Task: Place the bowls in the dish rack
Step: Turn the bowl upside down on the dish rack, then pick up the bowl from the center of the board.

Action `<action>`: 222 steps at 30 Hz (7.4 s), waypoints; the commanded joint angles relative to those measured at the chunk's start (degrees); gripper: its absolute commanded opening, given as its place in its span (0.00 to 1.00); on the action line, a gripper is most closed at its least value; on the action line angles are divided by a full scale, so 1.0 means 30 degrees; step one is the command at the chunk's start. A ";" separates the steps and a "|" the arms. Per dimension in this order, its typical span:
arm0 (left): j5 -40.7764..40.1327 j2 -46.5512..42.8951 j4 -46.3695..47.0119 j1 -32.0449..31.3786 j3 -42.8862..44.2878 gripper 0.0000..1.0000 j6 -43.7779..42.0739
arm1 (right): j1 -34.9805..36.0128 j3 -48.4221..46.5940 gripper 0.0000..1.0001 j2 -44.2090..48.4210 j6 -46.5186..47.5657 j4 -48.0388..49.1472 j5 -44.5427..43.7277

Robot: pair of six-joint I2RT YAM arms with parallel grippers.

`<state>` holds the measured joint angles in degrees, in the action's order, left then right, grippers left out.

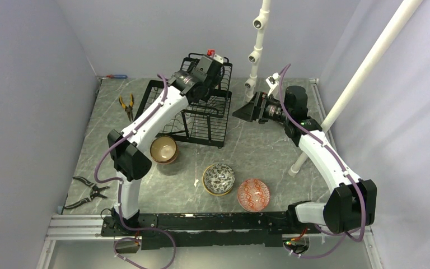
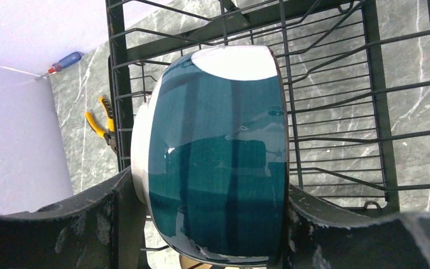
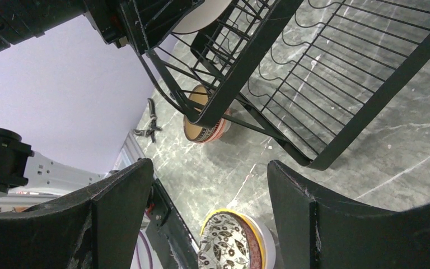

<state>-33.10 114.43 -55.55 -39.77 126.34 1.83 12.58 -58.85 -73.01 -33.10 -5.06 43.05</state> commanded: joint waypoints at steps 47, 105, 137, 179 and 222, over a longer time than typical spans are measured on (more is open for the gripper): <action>0.0549 -0.2116 -0.1128 -0.1187 -0.1019 0.89 0.0158 | -0.0207 0.0121 0.80 0.0373 0.0701 -0.0104 -0.0184; 0.5048 -0.6392 -0.0118 -0.1187 -0.4943 0.70 -0.0019 | -0.0268 -0.0512 0.80 0.0269 0.1159 -0.0492 -0.0316; 0.7324 -1.8650 0.4084 -0.1154 -2.0069 0.94 1.0925 | 0.3685 -1.4125 0.81 -0.8970 0.5142 -0.8418 -0.1494; 0.3589 -2.2070 0.3479 -0.1134 -2.8076 0.93 1.9460 | 0.3325 0.3296 0.84 0.1270 0.5593 -0.5457 -0.5273; 0.6725 -2.0538 0.7037 -0.1158 -2.9315 0.90 2.0615 | 0.9569 0.2587 0.18 -0.0732 0.5683 -0.8333 -1.0615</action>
<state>-12.86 53.10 -34.63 -43.11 36.36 63.96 40.73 -47.75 -75.53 -16.43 -29.28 13.52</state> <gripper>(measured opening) 0.904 0.273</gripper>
